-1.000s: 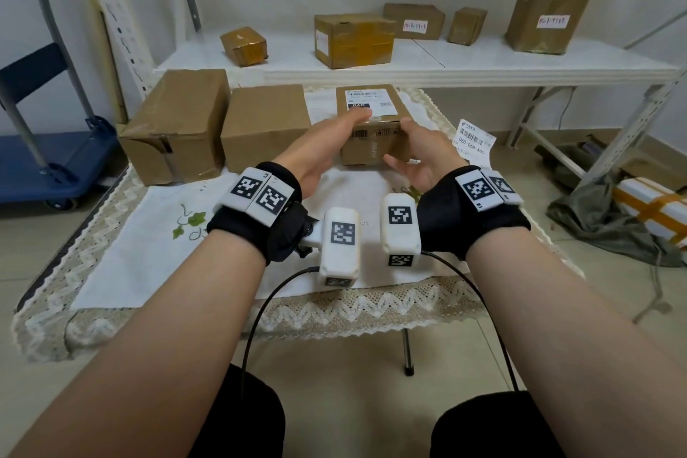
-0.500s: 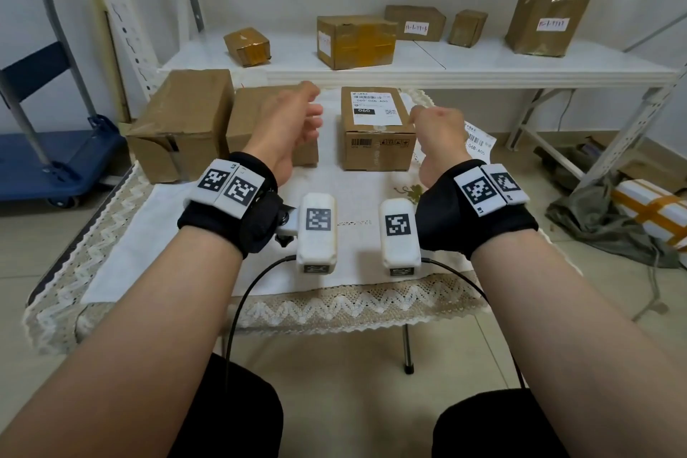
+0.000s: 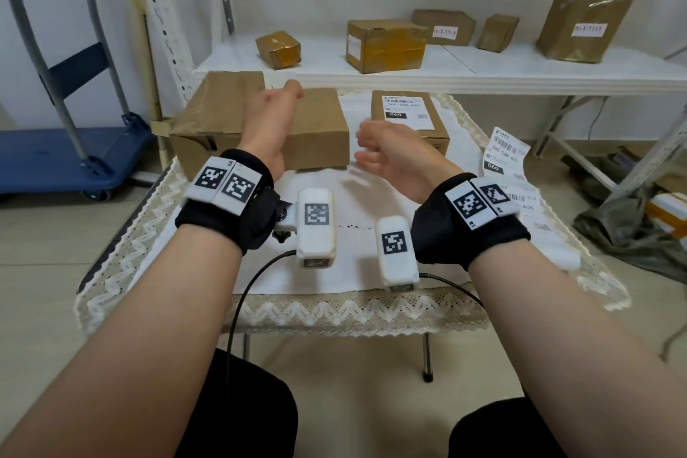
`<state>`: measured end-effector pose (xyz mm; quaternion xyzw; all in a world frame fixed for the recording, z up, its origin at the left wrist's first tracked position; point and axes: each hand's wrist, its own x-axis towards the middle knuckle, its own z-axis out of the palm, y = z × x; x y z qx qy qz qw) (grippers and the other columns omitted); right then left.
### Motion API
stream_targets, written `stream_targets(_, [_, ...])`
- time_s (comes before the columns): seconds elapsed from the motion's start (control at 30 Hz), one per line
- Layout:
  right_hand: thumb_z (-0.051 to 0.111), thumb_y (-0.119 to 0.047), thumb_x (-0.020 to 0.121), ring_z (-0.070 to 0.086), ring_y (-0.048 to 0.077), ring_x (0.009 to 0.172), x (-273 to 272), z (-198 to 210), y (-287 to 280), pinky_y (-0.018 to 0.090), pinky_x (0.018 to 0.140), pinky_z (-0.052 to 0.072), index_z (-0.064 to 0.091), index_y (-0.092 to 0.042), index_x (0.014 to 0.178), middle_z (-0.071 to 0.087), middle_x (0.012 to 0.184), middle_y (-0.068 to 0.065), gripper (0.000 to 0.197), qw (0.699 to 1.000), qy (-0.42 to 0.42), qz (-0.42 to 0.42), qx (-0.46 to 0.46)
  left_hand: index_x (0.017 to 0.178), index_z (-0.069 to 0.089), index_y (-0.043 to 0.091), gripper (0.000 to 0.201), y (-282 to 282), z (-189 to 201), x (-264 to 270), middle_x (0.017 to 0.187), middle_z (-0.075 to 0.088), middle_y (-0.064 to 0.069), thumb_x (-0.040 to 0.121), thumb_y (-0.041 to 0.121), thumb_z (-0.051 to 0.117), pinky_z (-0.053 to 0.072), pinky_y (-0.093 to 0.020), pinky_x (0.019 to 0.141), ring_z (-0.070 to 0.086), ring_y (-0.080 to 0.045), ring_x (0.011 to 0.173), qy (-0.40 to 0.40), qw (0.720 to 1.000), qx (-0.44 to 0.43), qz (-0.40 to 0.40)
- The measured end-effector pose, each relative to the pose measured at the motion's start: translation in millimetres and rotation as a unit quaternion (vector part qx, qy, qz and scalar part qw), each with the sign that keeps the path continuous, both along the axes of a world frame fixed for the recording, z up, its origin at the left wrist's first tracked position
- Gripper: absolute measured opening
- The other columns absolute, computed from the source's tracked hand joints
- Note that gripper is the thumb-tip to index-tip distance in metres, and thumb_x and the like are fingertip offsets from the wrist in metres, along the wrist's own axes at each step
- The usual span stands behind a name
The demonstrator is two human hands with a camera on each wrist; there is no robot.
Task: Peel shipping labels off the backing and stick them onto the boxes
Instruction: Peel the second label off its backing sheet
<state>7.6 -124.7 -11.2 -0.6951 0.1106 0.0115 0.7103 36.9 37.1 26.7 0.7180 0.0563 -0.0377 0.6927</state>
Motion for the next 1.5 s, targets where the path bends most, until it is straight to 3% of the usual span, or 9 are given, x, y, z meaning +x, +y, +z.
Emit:
stream_targets(0.1, [0.060,-0.019,0.101,0.047,0.025,0.106,7.9,-3.1,5.8,0.037,0.110,0.048,0.052,-0.012,0.134,0.042,0.126,0.002,0.034,1.000,0.015,0.014,-0.024,0.099,0.054,0.031,0.010,5.6,-1.8,3.1,0.128,0.057,-0.001,0.093,0.035,0.061,0.041,-0.051,0.113,0.052,-0.025,0.125,0.008,1.000,-0.010,-0.014])
stream_targets(0.3, [0.058,-0.026,0.102,0.036,0.022,0.084,15.9,-8.4,21.0,0.026,0.070,0.040,0.056,-0.011,0.131,0.053,0.137,0.010,0.033,0.998,0.054,0.015,-0.026,0.134,0.052,0.024,0.042,8.5,-7.1,6.6,0.133,0.053,0.002,0.095,0.037,0.061,0.042,-0.046,0.109,0.047,-0.019,0.126,0.005,0.999,0.027,-0.034])
stream_targets(0.4, [0.058,-0.031,0.101,0.043,0.022,0.105,19.0,-10.3,23.1,0.024,0.077,0.040,0.049,-0.009,0.146,0.051,0.148,0.011,0.051,0.998,0.052,0.003,-0.023,0.134,0.052,0.025,0.043,9.0,-8.6,7.8,0.134,0.053,0.001,0.095,0.038,0.061,0.042,-0.046,0.110,0.047,-0.020,0.125,0.002,0.999,0.036,-0.035])
stream_targets(0.67, [0.057,-0.046,0.102,0.059,0.028,0.109,17.4,-3.9,21.3,0.034,0.074,0.056,0.051,-0.019,0.145,0.051,0.148,0.013,0.052,0.997,0.052,-0.028,0.052,0.112,0.056,0.032,0.033,4.5,-14.2,5.5,0.113,0.052,0.010,0.082,0.042,0.065,0.043,-0.047,0.106,0.044,-0.023,0.122,-0.010,0.999,0.028,0.022])
stream_targets(0.77, [0.053,-0.047,0.104,0.062,0.037,0.118,11.2,-3.3,20.1,0.044,0.086,0.062,0.053,-0.018,0.139,0.054,0.141,0.015,0.046,0.996,0.060,-0.033,0.064,0.103,0.059,0.034,0.027,6.5,-15.4,5.4,0.120,0.056,0.007,0.078,0.042,0.063,0.042,-0.049,0.109,0.045,-0.024,0.126,-0.024,0.999,0.009,0.048])
stream_targets(0.93, [0.056,-0.039,0.104,0.060,0.034,0.117,-5.3,0.7,15.5,0.046,0.077,0.062,0.055,-0.017,0.112,0.056,0.118,0.013,0.024,0.990,0.079,-0.063,0.095,0.093,0.057,0.029,0.012,8.4,-16.2,3.1,0.114,0.062,0.000,0.086,0.036,0.065,0.052,-0.044,0.100,0.059,-0.021,0.110,-0.023,0.997,-0.031,0.067])
stream_targets(1.07, [0.060,-0.030,0.101,0.060,0.028,0.094,-22.3,5.8,10.2,0.040,0.064,0.060,0.056,-0.014,0.109,0.055,0.101,0.013,0.019,0.989,0.089,-0.048,0.110,0.115,0.060,0.023,0.024,14.6,-14.9,0.7,0.098,0.061,0.004,0.094,0.033,0.061,0.046,-0.023,0.058,0.055,-0.012,0.082,0.006,0.999,-0.037,0.039])
stream_targets(1.3, [0.061,-0.024,0.094,0.058,0.028,0.091,-52.4,7.3,-5.1,0.039,0.062,0.060,0.052,-0.015,0.103,0.054,0.095,0.011,0.016,0.985,0.089,-0.008,0.146,0.132,0.055,0.020,0.045,25.2,-18.4,-1.6,0.099,0.062,0.000,0.091,0.032,0.068,0.042,-0.016,0.043,0.050,-0.009,0.067,0.049,0.997,-0.052,-0.012])
stream_targets(1.5, [0.060,-0.025,0.090,0.042,0.029,0.093,-70.4,4.4,-16.1,0.042,0.068,0.061,0.055,-0.011,0.113,0.045,0.085,0.007,0.027,0.987,0.088,0.042,0.129,0.137,0.055,0.026,0.072,27.4,-19.3,-8.1,0.125,0.069,-0.008,0.070,0.033,0.078,0.061,-0.034,0.066,0.069,-0.025,0.102,0.065,0.995,-0.043,-0.058])
